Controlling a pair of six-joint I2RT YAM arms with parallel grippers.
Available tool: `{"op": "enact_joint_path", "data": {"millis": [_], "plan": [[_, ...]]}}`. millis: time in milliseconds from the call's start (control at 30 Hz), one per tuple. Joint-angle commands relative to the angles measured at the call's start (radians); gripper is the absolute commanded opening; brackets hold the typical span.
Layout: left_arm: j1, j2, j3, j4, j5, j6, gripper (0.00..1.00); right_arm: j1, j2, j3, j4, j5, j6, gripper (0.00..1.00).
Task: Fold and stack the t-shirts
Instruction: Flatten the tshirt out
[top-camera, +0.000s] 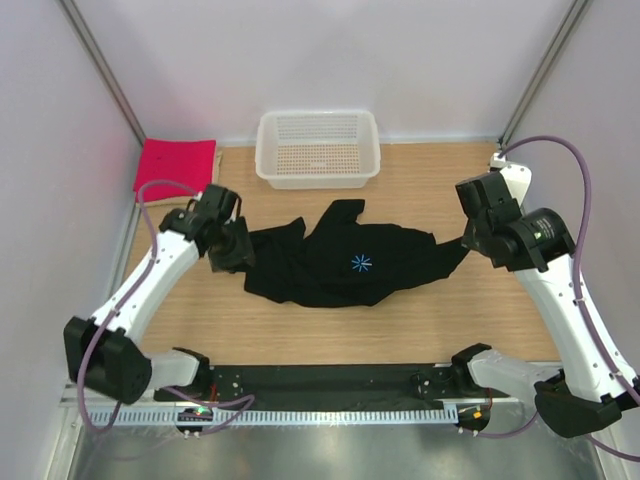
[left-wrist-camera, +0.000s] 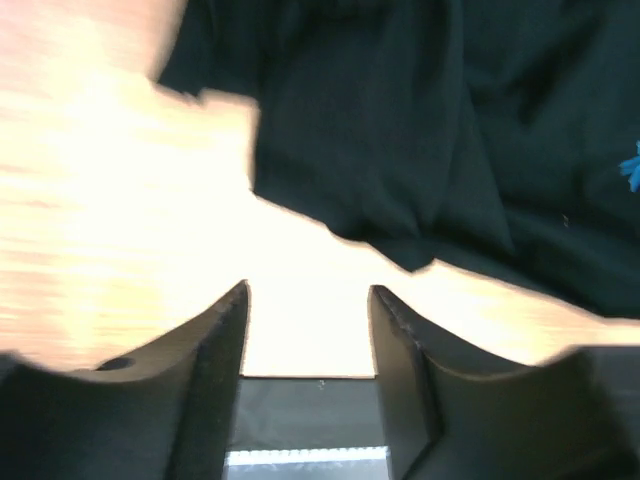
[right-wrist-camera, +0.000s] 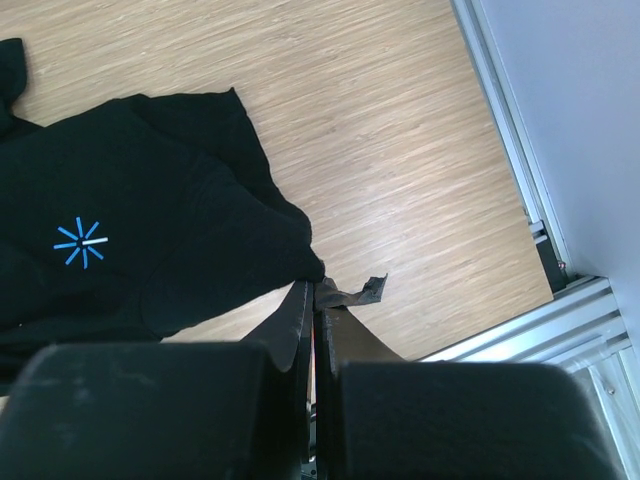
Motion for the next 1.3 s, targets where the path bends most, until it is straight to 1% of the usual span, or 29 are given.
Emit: {"op": "enact_joint_path", "data": {"millis": [0,100,200,300,433,500,567,633,700,767,800,833,867,933,967,1033,1067,1100,1200,1267], "plan": [[0.003,-0.044,-0.189,0.123,0.154,-0.121,0.56,-0.006,0.005,0.001,0.021,-0.004,-0.017,0.01],[0.012,-0.022,-0.249,0.194,0.180,-0.134,0.73,-0.008,0.006,0.006,0.026,-0.007,-0.023,0.01],[0.019,0.025,-0.250,0.235,0.172,-0.124,0.72,-0.006,0.003,0.004,0.024,-0.011,-0.029,0.01],[0.024,0.073,-0.251,0.264,0.160,-0.120,0.68,-0.006,-0.003,0.000,0.021,-0.015,-0.028,0.01],[0.036,0.158,-0.256,0.306,0.156,-0.120,0.65,-0.006,-0.020,-0.008,0.015,-0.024,-0.023,0.01],[0.036,0.193,-0.254,0.324,0.154,-0.118,0.59,-0.008,-0.020,-0.008,0.010,-0.022,-0.023,0.01],[0.038,0.242,-0.247,0.323,0.149,-0.114,0.55,-0.006,-0.024,-0.006,0.007,-0.018,-0.023,0.01],[0.039,0.273,-0.242,0.324,0.137,-0.103,0.55,-0.006,-0.026,0.000,0.003,-0.015,-0.024,0.01],[0.038,0.287,-0.230,0.318,0.123,-0.094,0.53,-0.008,-0.026,0.004,0.001,-0.015,-0.023,0.01],[0.038,0.293,-0.214,0.309,0.107,-0.081,0.46,-0.008,-0.029,0.009,0.001,-0.013,-0.023,0.01],[0.038,0.293,-0.213,0.301,0.100,-0.077,0.38,-0.008,-0.024,0.010,0.000,-0.013,-0.023,0.01],[0.038,0.290,-0.211,0.291,0.096,-0.072,0.33,-0.006,-0.024,0.010,0.001,-0.013,-0.024,0.01],[0.039,0.276,-0.208,0.277,0.088,-0.065,0.22,-0.008,-0.024,0.012,0.003,-0.015,-0.026,0.01],[0.036,0.240,-0.211,0.205,0.064,-0.058,0.11,-0.006,-0.020,0.014,0.004,-0.018,-0.034,0.01],[0.036,0.206,-0.219,0.179,0.027,-0.057,0.05,-0.006,-0.018,0.014,0.006,-0.016,-0.040,0.01],[0.036,0.091,-0.248,0.102,-0.001,-0.055,0.04,-0.006,-0.017,0.015,0.010,-0.002,-0.063,0.01],[0.036,0.050,-0.254,0.076,-0.005,-0.055,0.01,-0.006,-0.015,0.014,0.010,0.002,-0.067,0.01],[0.036,-0.031,-0.266,0.027,-0.012,-0.060,0.00,-0.006,-0.017,0.015,0.009,0.004,-0.070,0.01],[0.035,-0.144,-0.260,-0.032,0.004,-0.084,0.00,-0.008,-0.020,0.006,0.010,-0.004,-0.071,0.01],[0.033,-0.161,-0.245,-0.027,0.010,-0.091,0.00,-0.006,-0.023,0.000,0.012,-0.021,-0.058,0.01]]}}
